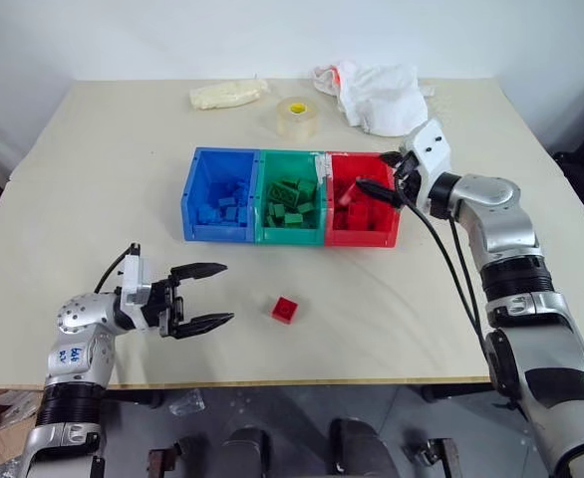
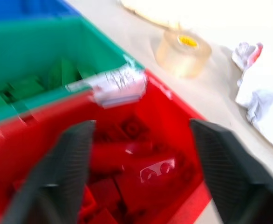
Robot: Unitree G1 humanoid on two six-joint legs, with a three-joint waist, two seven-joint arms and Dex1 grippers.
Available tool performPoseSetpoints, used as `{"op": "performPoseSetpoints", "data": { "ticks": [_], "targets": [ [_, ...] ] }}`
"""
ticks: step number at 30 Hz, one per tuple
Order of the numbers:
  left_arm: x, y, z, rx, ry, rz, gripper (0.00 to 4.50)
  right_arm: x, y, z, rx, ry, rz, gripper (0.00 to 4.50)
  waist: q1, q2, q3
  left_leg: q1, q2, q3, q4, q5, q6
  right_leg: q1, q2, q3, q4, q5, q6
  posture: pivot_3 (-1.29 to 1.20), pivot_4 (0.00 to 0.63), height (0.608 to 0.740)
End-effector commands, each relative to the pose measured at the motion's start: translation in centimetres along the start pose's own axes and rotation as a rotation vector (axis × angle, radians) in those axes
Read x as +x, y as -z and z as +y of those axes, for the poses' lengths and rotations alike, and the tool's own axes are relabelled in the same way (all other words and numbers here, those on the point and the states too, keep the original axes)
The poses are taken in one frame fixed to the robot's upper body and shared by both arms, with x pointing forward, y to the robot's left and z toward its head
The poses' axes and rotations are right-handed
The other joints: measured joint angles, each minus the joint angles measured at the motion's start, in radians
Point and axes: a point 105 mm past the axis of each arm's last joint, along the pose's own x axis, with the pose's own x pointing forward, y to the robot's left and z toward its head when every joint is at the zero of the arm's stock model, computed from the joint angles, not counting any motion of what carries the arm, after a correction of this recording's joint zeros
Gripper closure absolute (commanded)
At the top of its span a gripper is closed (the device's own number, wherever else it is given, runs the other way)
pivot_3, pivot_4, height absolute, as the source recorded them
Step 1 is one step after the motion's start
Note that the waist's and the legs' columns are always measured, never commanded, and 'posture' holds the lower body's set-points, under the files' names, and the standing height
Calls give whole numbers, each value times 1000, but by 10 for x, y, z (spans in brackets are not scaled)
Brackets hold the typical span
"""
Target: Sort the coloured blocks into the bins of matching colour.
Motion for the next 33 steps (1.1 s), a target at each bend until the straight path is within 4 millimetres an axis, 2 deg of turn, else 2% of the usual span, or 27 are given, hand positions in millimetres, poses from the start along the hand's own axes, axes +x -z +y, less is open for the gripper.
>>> {"op": "performPoseSetpoints", "data": {
  "ticks": [1,5,11,13,15,19,22,25,28,33],
  "targets": [
    [0,-2,-1,17,11,-4,0,-14,-22,-1,-58,-32,-87,18,1,0,0,0,0,0,0,0,0,0,0,0,0,0,0,0,150,740],
    [-2,-1,-3,8,12,-3,0,-43,-10,14,-35,-116,-44,18,14,0,0,0,0,-1,1,0,0,1,0,0,0,0,0,0,150,740],
    [-8,1,-4,1,3,9,0,-117,27,60,31,-359,166,18,27,0,0,-2,-1,-1,2,0,1,2,-1,-1,-1,0,0,0,150,740],
    [-12,1,-2,1,-8,15,0,-148,43,63,50,-362,263,18,38,0,0,-2,0,-1,2,0,1,2,-1,0,-1,0,0,0,150,740],
    [-16,1,-2,-1,-17,21,0,-169,54,63,72,-346,327,18,41,0,0,-1,0,1,3,0,1,2,-1,0,-2,0,0,0,150,740],
    [-21,2,-2,-5,-23,34,0,-188,61,66,93,-330,376,18,39,0,0,1,1,4,3,0,1,3,0,1,-2,0,0,0,150,740],
    [-24,1,-1,-1,-29,40,0,-190,57,71,92,-347,374,18,41,0,0,1,1,4,3,0,1,3,0,1,-2,0,0,0,150,740],
    [-24,1,0,1,-31,41,0,-179,50,78,84,-375,337,18,42,0,0,1,1,4,3,0,1,3,-1,1,-2,0,0,0,150,740],
    [-23,0,0,5,-32,40,0,-159,39,88,81,-407,270,18,41,0,0,1,1,3,3,0,1,3,-1,1,-2,0,0,0,150,740],
    [-21,-2,-4,11,-33,35,0,-120,18,116,80,-491,122,18,41,0,0,1,1,2,3,0,1,2,-1,1,-2,0,0,0,150,740]
  ]
}}
